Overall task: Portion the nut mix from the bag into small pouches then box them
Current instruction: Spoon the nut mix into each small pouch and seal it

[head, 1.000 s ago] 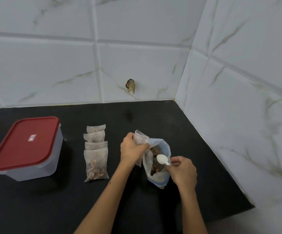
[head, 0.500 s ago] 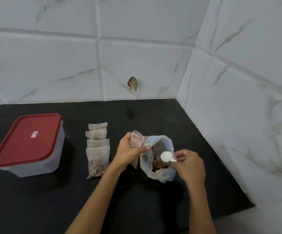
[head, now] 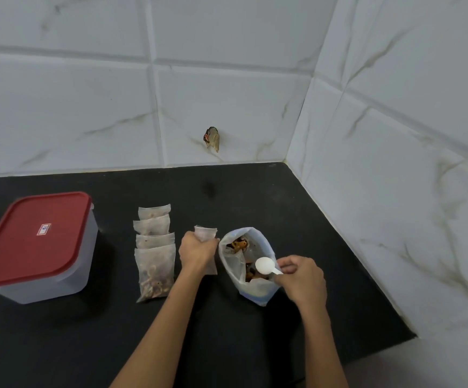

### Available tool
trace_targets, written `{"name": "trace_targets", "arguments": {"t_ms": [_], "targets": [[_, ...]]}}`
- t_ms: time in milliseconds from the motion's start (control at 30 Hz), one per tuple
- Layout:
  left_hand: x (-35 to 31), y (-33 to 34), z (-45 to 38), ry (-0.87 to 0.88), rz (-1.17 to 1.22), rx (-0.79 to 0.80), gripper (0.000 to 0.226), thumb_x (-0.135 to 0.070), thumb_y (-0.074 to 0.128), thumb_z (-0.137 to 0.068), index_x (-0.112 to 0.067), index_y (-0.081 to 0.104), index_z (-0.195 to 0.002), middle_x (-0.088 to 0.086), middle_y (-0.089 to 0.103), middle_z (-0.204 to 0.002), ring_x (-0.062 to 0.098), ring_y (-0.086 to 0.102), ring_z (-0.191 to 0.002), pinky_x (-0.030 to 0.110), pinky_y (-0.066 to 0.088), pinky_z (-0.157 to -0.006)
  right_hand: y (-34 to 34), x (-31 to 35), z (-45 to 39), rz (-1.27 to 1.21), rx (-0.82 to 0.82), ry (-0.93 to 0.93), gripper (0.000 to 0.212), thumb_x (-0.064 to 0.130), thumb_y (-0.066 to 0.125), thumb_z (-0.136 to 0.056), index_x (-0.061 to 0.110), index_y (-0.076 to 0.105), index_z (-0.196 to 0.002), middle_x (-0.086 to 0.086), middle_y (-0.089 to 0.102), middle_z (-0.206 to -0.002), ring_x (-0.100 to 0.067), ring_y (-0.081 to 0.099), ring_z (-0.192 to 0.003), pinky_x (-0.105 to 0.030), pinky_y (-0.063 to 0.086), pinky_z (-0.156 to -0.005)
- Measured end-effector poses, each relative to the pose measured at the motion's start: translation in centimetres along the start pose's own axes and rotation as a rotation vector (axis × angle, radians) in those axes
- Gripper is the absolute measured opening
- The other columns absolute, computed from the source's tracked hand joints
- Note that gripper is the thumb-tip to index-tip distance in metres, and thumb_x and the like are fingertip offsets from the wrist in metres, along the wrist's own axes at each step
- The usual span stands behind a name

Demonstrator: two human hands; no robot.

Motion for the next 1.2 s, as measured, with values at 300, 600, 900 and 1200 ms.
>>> {"name": "trace_targets", "arguments": {"t_ms": [300, 600, 900, 1200], "targets": [[-2.5, 1.6, 0.0, -0.106, -0.181, 0.109, 0.055, -0.021, 0.074, -0.08, -0.007, 0.046, -0.125, 0.014, 0.056, -0.117, 0.026, 0.056, -0.103, 0.036, 0.048, -0.082, 0.3, 0.1, 0.6, 0.002, 0.002, -0.041, 0.02, 0.017, 0.072, -0.079, 0.03, 0.069, -0.094, 0.013, 0.068, -0.087, -0.006, 0.062, -0.088, -0.037, 0.051, -0.087], [-4.8, 0.9, 0.7, 0.026, 0.284, 0.25, 0.026, -0.006, 0.068, -0.081, -0.016, 0.051, -0.098, 0.01, 0.062, -0.098, 0.025, 0.063, -0.096, 0.044, 0.055, -0.086, -0.5, -0.5, 0.8, -0.044, -0.049, -0.013, 0.022, 0.012, 0.076, -0.074, 0.03, 0.066, -0.081, 0.012, 0.066, -0.081, -0.009, 0.063, -0.085, -0.036, 0.055, -0.08], [-5.3, 0.3, 0.6, 0.192, 0.194, 0.357, 0.048, -0.007, 0.07, -0.079, -0.007, 0.049, -0.121, 0.014, 0.06, -0.109, 0.024, 0.063, -0.096, 0.035, 0.054, -0.073, -2.3, 0.8, 1.6, 0.161, -0.236, -0.073, 0.043, 0.014, 0.075, -0.079, 0.025, 0.059, -0.118, 0.004, 0.07, -0.097, -0.013, 0.064, -0.09, -0.026, 0.049, -0.074], [-5.6, -0.5, 0.5, 0.235, 0.067, 0.383, 0.036, -0.005, 0.071, -0.078, -0.011, 0.05, -0.108, 0.01, 0.059, -0.1, 0.023, 0.061, -0.095, 0.042, 0.054, -0.085, -2.1, 1.7, 2.5, 0.227, -0.225, -0.078, 0.039, 0.019, 0.072, -0.082, 0.024, 0.059, -0.119, 0.001, 0.067, -0.109, -0.013, 0.063, -0.095, -0.022, 0.046, -0.071]]}}
Point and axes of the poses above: each hand's wrist, its own z-axis away from the middle knuckle, its own y-axis out of the palm, x = y × z, the point moved 3 cm from there along -z, towards the middle knuckle
